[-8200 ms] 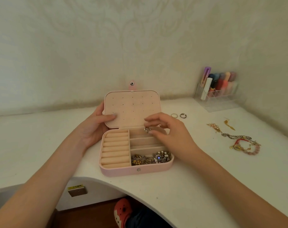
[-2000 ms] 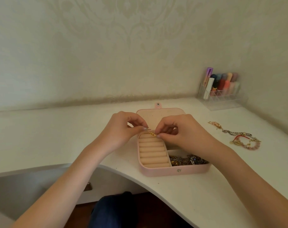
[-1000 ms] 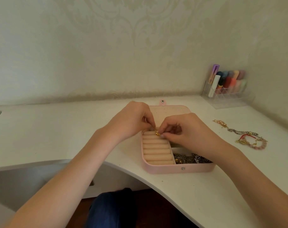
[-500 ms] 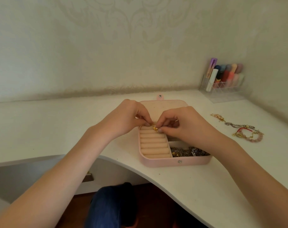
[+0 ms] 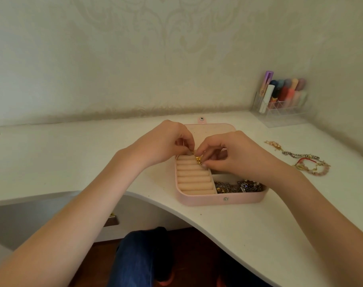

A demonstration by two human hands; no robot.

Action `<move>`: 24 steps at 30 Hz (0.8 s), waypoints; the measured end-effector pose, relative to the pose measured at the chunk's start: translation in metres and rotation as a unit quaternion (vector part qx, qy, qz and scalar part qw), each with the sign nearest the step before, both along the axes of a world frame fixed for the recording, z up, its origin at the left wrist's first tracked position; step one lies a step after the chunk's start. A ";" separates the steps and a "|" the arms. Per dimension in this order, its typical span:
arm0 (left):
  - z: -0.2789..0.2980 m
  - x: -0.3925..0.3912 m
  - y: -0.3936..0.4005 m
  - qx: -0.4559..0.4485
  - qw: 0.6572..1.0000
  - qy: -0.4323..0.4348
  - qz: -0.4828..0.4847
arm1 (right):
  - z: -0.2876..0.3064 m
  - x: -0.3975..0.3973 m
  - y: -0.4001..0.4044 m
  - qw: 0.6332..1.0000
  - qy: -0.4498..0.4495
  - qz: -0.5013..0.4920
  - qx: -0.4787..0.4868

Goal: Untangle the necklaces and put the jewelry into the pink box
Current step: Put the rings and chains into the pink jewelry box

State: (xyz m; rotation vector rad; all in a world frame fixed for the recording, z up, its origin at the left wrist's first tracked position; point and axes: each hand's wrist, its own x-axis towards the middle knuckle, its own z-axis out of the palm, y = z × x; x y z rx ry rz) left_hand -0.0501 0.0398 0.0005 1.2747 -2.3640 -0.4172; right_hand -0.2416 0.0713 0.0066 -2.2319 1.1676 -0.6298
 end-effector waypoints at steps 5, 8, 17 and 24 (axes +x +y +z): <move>0.001 -0.001 0.001 -0.017 0.999 -0.031 -0.022 | 0.001 -0.001 -0.001 1.000 -0.010 0.002 -0.007; 0.003 -0.003 0.001 -0.018 0.998 -0.057 -0.023 | 0.003 -0.002 0.000 1.000 -0.015 -0.001 -0.010; 0.010 -0.013 -0.003 0.032 0.997 -0.071 0.021 | 0.001 0.000 0.000 1.000 -0.004 -0.012 -0.022; 0.016 -0.012 -0.011 0.066 0.994 -0.089 0.004 | 0.002 -0.001 0.001 1.000 -0.007 -0.005 -0.022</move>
